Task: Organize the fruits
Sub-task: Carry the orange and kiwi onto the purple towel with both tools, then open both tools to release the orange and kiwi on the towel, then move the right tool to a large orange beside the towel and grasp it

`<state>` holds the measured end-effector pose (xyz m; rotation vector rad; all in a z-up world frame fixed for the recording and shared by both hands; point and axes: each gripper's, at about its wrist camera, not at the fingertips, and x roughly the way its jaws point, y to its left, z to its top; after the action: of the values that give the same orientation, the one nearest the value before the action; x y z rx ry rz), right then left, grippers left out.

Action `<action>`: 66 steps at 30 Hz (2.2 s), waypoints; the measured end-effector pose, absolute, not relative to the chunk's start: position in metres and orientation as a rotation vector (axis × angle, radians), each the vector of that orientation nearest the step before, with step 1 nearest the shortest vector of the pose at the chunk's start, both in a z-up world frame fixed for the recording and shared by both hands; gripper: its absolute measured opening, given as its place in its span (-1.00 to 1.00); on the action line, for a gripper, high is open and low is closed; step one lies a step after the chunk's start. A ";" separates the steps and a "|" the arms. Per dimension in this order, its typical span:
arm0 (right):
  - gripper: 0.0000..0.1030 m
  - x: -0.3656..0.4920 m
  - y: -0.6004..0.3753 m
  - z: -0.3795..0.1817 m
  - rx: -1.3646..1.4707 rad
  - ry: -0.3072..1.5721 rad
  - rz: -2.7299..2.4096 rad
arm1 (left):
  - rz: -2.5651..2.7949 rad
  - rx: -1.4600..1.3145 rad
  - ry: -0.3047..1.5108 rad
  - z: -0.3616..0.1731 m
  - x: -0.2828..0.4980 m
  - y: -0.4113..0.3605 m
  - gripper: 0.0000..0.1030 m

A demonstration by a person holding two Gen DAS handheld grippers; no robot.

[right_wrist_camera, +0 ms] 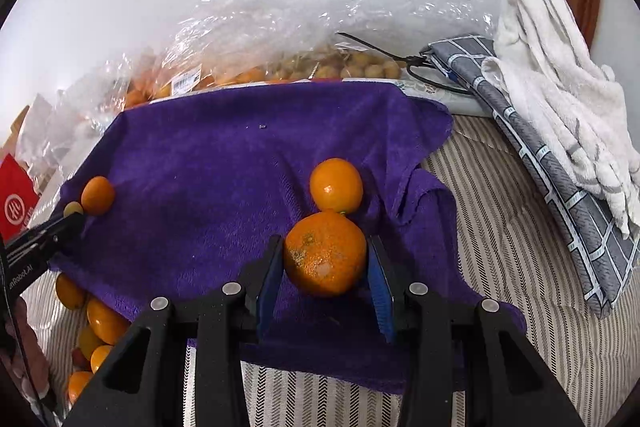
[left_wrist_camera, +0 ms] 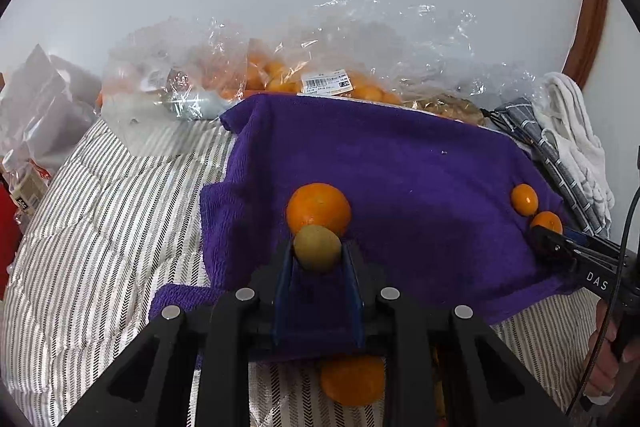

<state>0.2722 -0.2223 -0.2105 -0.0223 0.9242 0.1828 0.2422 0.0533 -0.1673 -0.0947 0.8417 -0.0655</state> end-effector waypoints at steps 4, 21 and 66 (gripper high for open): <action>-0.20 0.272 -0.221 -0.211 -0.025 0.928 0.191 | -0.062 -0.088 0.843 -0.168 0.243 0.052 -0.53; 0.41 0.257 -0.208 -0.196 -0.075 0.891 0.202 | -0.063 -0.085 0.843 -0.169 0.244 0.053 -0.49; 0.30 0.122 -0.129 -0.183 -0.152 0.914 0.550 | -0.040 -0.193 0.836 -0.163 0.140 0.120 0.19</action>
<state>0.1221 -0.1289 -0.1832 -0.1517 0.9138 0.5503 0.1397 0.1201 -0.1626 -0.1934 0.8357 -0.0399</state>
